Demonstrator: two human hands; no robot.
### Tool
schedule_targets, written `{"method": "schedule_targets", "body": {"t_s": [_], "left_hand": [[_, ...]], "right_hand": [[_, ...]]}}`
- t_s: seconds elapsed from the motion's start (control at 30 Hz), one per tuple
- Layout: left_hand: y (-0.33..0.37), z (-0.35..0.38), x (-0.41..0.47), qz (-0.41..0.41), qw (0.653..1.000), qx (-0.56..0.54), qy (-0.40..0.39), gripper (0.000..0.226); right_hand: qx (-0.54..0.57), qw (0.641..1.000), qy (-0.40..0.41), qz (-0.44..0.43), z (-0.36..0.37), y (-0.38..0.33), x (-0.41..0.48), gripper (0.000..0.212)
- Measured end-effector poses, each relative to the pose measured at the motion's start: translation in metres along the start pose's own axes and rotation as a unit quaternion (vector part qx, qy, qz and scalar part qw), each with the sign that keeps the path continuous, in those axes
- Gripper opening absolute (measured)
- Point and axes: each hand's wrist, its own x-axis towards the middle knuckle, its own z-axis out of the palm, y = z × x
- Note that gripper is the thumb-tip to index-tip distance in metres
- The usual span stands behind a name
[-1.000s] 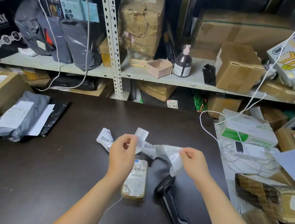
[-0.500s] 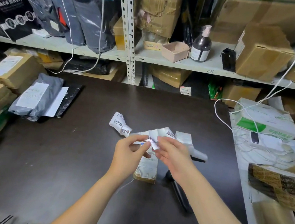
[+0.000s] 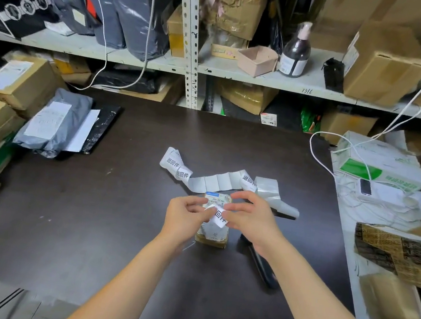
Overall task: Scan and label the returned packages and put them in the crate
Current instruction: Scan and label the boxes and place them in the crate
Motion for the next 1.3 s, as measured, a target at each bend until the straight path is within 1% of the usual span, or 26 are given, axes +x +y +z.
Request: {"method": "schedule_targets", "body": {"t_s": [0.1, 0.27, 0.37, 0.57, 0.73, 0.8, 0.87, 0.93, 1.0, 1.03, 1.1, 1.17, 1.23, 1.3], "left_hand": [[-0.008, 0.005, 0.005, -0.053, 0.998, -0.018, 0.027, 0.029], [-0.023, 0.017, 0.011, -0.077, 0.994, 0.015, 0.077, 0.008], [-0.029, 0.025, 0.011, -0.054, 0.99, 0.073, 0.111, 0.008], [-0.038, 0.029, 0.014, -0.022, 0.978, 0.159, 0.136, 0.013], [-0.053, 0.027, 0.017, 0.001, 0.969, 0.215, 0.125, 0.013], [-0.056, 0.026, 0.018, 0.028, 0.954, 0.268, 0.13, 0.009], [-0.059, 0.023, 0.019, 0.056, 0.938, 0.31, 0.144, 0.016], [-0.062, 0.02, 0.021, 0.103, 0.932, 0.326, 0.122, 0.018], [-0.065, 0.017, 0.024, 0.15, 0.93, 0.331, 0.058, 0.022], [-0.067, 0.015, 0.026, 0.162, 0.929, 0.331, 0.026, 0.025], [-0.068, 0.011, 0.029, 0.163, 0.93, 0.33, -0.012, 0.024], [-0.069, 0.006, 0.031, 0.155, 0.937, 0.312, -0.023, 0.022], [-0.07, 0.002, 0.033, 0.144, 0.955, 0.26, -0.008, 0.018], [-0.07, -0.002, 0.032, 0.12, 0.971, 0.206, 0.008, 0.018]], "right_hand": [[-0.029, 0.999, 0.022, 0.01, 0.003, 0.005, 0.005, 0.037], [-0.116, 0.99, 0.075, 0.005, 0.011, 0.019, 0.021, 0.036], [-0.165, 0.982, 0.095, -0.008, 0.015, 0.027, 0.03, 0.035], [-0.236, 0.967, 0.081, -0.042, 0.017, 0.037, 0.04, 0.03], [-0.348, 0.932, 0.069, -0.069, 0.022, 0.044, 0.044, 0.022], [-0.387, 0.916, 0.06, -0.083, 0.023, 0.046, 0.045, 0.012], [-0.414, 0.904, 0.056, -0.089, 0.021, 0.049, 0.044, 0.008], [-0.422, 0.9, 0.054, -0.092, 0.019, 0.054, 0.044, 0.013], [-0.416, 0.902, 0.055, -0.097, 0.02, 0.059, 0.043, 0.017], [-0.412, 0.904, 0.056, -0.098, 0.02, 0.061, 0.041, 0.019], [-0.403, 0.908, 0.064, -0.095, 0.021, 0.066, 0.039, 0.025], [-0.386, 0.914, 0.084, -0.09, 0.021, 0.071, 0.036, 0.025], [-0.381, 0.915, 0.105, -0.082, 0.023, 0.075, 0.033, 0.02], [-0.378, 0.916, 0.115, -0.069, 0.026, 0.078, 0.03, 0.022]]}}
